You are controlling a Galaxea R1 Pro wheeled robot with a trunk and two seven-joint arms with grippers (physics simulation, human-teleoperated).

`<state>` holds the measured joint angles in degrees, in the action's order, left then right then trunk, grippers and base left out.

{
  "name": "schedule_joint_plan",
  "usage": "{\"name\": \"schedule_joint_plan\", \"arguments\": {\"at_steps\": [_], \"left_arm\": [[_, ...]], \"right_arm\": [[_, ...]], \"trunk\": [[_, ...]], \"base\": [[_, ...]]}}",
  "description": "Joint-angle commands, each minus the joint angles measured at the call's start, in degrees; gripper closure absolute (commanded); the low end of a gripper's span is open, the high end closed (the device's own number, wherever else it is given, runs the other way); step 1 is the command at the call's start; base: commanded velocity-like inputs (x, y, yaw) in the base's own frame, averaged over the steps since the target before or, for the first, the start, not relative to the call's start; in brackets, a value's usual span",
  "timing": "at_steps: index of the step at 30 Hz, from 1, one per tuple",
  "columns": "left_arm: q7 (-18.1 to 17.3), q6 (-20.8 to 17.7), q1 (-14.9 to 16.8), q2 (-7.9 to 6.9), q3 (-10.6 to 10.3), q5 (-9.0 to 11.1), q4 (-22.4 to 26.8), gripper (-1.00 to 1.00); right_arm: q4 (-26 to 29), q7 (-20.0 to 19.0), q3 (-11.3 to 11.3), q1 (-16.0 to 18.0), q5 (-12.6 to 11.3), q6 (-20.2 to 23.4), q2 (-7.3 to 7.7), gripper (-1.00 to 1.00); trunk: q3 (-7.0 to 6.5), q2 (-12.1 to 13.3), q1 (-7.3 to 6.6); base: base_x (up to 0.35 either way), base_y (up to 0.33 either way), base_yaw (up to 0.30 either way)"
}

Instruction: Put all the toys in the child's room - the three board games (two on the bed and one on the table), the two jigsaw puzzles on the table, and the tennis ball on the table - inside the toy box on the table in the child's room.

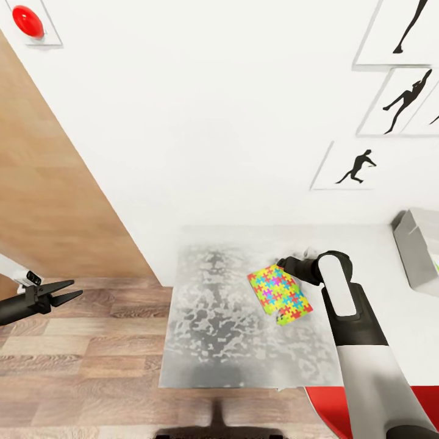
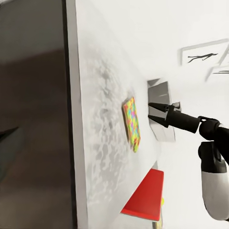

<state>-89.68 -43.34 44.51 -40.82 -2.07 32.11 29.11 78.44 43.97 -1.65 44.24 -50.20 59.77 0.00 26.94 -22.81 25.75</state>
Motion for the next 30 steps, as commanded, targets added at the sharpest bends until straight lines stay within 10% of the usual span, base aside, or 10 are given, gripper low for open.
{"name": "schedule_joint_plan", "arguments": {"at_steps": [1, 30], "left_arm": [[-0.23, -0.61, 0.05, -0.05, -0.22, 0.15, -0.02, -1.0], [-0.15, -0.61, 0.05, -0.05, -0.22, 0.15, -0.02, -1.0]], "right_arm": [[0.05, 0.6, -0.02, 0.05, -0.6, 0.17, 0.0, -1.0], [0.05, 0.37, 0.04, -0.06, -0.69, 0.23, 1.05, -1.0]], "trunk": [[0.19, -0.11, 0.03], [2.91, -0.11, 0.03]], "base": [[0.0, 0.0, 0.0], [0.0, 0.0, 0.0]]}}
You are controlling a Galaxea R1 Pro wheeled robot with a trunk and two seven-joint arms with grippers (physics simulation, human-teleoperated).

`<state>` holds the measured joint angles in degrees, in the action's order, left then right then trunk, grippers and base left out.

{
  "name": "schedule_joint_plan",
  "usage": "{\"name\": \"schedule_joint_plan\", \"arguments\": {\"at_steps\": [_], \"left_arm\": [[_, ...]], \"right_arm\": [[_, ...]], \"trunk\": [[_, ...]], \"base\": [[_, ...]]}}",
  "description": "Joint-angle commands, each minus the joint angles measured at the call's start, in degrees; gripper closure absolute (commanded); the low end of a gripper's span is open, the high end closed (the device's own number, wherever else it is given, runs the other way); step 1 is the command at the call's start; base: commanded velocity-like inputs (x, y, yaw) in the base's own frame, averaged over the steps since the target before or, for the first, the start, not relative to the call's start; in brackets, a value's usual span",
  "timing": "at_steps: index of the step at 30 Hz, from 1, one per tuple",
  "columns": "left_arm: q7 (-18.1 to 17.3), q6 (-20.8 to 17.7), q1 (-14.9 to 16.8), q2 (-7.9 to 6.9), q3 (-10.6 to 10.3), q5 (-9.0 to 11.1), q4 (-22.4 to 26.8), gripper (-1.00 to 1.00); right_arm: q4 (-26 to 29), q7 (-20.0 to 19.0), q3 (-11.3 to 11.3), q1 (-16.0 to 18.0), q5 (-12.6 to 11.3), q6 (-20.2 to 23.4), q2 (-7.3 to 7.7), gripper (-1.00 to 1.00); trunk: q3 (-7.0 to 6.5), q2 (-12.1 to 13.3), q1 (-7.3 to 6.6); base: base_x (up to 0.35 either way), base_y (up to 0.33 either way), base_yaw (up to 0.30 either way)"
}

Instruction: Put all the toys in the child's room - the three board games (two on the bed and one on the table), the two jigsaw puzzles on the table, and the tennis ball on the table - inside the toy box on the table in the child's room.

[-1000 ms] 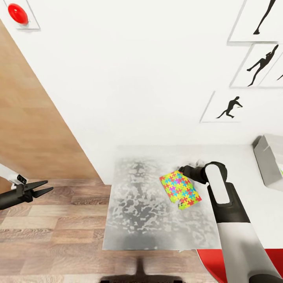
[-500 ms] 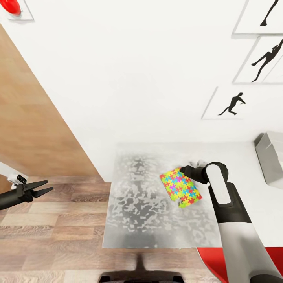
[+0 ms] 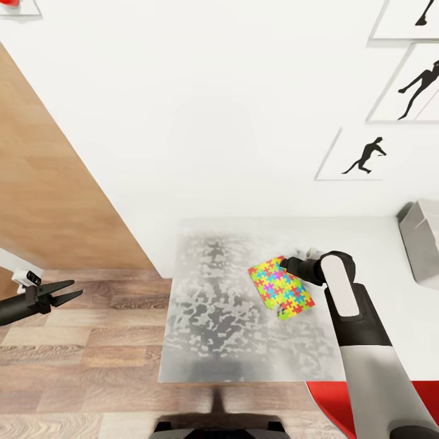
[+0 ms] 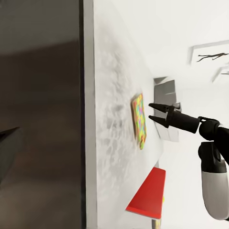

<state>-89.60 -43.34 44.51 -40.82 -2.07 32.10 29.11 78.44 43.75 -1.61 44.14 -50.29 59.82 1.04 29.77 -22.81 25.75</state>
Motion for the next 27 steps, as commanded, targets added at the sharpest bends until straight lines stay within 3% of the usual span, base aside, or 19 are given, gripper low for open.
{"name": "schedule_joint_plan", "arguments": {"at_steps": [1, 16, 22, 27], "left_arm": [[-0.23, -0.61, 0.05, -0.05, -0.22, 0.15, -0.02, -1.0], [-0.23, -0.61, 0.05, -0.05, -0.22, 0.15, -0.02, -1.0], [-0.23, -0.61, 0.05, -0.05, -0.22, 0.15, -0.02, -1.0], [-0.23, -0.61, 0.05, -0.05, -0.22, 0.15, -0.02, -1.0]], "right_arm": [[0.05, 0.58, 0.0, 0.04, -0.59, 0.18, 0.01, -1.0], [-2.84, 0.12, -0.6, 0.07, -0.93, 0.18, 0.34, -1.0], [-5.48, -2.87, -1.77, 0.07, -1.6, 0.18, 3.14, -1.0], [-5.78, -5.86, -1.89, 0.07, -1.57, 0.18, 3.69, -1.0]], "trunk": [[0.18, -0.1, 0.03], [1.1, -0.1, 0.03], [1.11, -0.1, 0.03], [1.11, -0.1, 0.03]], "base": [[0.0, 0.0, 0.0], [0.0, 0.0, 0.0], [0.0, 0.0, 0.0], [0.0, 0.0, 0.0]]}}
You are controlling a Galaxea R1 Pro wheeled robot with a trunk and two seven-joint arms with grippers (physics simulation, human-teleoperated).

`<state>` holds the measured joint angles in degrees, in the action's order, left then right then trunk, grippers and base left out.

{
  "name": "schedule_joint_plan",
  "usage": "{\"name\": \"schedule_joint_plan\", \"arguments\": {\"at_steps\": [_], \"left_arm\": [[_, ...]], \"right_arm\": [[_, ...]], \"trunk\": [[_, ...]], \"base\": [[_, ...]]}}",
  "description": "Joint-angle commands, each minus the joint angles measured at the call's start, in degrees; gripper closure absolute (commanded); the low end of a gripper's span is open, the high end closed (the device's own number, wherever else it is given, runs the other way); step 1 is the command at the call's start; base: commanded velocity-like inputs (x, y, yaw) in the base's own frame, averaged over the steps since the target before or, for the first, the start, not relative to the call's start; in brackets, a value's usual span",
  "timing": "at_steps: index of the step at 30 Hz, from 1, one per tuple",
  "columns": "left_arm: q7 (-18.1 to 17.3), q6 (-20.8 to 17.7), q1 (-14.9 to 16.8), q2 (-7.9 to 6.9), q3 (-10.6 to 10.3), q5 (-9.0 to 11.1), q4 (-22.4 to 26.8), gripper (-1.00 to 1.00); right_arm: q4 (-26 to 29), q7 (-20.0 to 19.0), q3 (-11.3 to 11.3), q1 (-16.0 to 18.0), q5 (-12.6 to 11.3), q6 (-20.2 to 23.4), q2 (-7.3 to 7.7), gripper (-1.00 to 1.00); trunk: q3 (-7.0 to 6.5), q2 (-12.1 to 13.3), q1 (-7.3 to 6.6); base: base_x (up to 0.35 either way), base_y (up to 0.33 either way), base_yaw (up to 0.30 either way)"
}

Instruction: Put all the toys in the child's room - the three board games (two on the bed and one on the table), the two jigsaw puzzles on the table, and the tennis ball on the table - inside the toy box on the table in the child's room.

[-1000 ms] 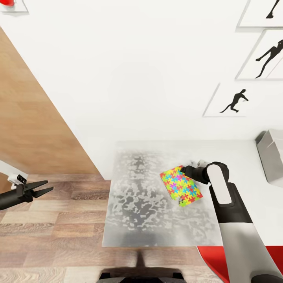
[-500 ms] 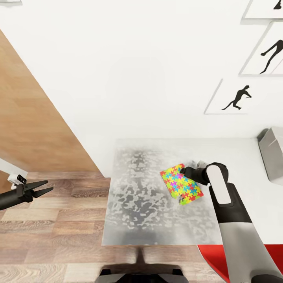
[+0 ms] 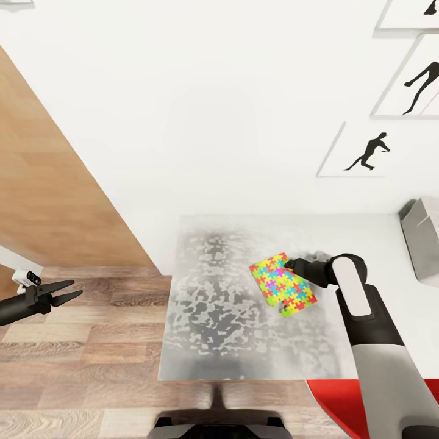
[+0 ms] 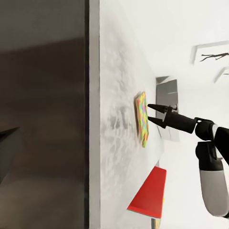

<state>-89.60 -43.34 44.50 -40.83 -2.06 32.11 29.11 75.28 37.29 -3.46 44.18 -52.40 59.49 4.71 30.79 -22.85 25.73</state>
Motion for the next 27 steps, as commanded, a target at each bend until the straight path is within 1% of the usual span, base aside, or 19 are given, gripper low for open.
{"name": "schedule_joint_plan", "arguments": {"at_steps": [1, 15, 27], "left_arm": [[-0.23, -0.61, 0.06, -0.04, -0.21, 0.15, -0.02, -1.0], [-0.27, -0.61, 0.06, -0.04, -0.23, 0.15, -0.02, -1.0], [-0.31, -0.61, 0.06, -0.04, -0.22, 0.15, -0.02, -1.0]], "right_arm": [[-2.64, 0.34, -0.08, 0.03, 0.54, 0.51, 0.06, -1.0], [-2.82, -1.54, -0.16, 0.03, 0.37, 0.51, 0.13, -1.0], [-2.78, -1.78, -0.14, 0.03, 0.45, 0.51, 0.05, -1.0]], "trunk": [[0.09, -0.07, 0.05], [0.09, -0.07, 0.05], [0.09, -0.07, 0.05]], "base": [[0.0, 0.0, 0.0], [-0.003, 0.022, 0.0], [-0.031, 0.086, 0.0]]}}
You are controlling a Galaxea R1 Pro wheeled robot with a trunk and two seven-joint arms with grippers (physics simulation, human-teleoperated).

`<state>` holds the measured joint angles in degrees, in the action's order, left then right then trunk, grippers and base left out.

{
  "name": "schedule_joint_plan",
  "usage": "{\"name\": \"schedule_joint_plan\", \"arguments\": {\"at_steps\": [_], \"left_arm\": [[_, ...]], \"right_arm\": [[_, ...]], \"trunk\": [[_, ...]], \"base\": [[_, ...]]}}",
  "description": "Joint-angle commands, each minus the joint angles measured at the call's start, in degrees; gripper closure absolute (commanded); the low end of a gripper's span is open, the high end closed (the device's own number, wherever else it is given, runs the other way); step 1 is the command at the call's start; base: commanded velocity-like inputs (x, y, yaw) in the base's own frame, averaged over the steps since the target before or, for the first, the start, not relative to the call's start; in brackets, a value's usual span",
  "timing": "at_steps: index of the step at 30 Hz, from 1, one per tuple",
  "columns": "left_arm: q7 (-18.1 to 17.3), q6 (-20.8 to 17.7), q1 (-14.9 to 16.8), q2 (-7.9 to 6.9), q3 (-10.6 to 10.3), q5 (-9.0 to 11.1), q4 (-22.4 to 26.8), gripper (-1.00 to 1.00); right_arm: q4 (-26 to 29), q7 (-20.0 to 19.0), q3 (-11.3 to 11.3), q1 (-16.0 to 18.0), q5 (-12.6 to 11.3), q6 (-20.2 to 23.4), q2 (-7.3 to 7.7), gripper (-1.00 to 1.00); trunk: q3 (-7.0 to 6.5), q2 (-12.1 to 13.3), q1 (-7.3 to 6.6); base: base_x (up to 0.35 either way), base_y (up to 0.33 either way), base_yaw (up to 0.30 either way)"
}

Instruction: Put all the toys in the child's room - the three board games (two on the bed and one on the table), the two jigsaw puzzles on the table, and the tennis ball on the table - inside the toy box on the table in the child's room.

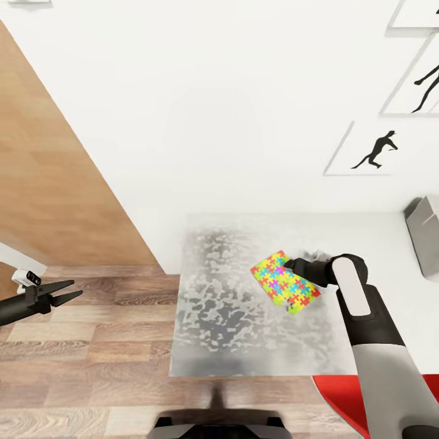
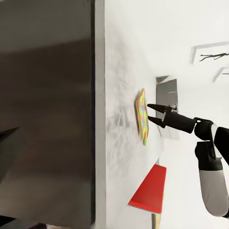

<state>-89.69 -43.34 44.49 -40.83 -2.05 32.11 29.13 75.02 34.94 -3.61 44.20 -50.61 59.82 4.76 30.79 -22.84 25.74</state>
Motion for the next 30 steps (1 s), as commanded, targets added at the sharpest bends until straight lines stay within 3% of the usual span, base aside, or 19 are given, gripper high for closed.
{"name": "schedule_joint_plan", "arguments": {"at_steps": [1, 14, 30], "left_arm": [[-0.23, -0.61, 0.07, -0.03, -0.2, 0.14, -0.04, -1.0], [-0.23, -0.61, 0.07, -0.03, -0.21, 0.14, -0.04, -1.0], [-0.23, -0.61, 0.07, -0.03, -0.17, 0.14, -0.04, -1.0]], "right_arm": [[-2.54, 0.57, 0.01, 0.01, -1.33, 0.18, -0.01, -1.0], [-2.54, 0.56, 0.16, -0.06, -1.33, 0.18, -0.07, -1.0], [-2.55, 0.62, 0.42, -0.07, -1.3, 0.18, -0.17, -1.0]], "trunk": [[0.09, -0.08, 0.04], [0.09, -0.08, 0.04], [0.09, -0.08, 0.04]], "base": [[-0.015, 0.162, 0.0], [-0.014, 0.196, 0.0], [-0.167, 0.208, 0.0]]}}
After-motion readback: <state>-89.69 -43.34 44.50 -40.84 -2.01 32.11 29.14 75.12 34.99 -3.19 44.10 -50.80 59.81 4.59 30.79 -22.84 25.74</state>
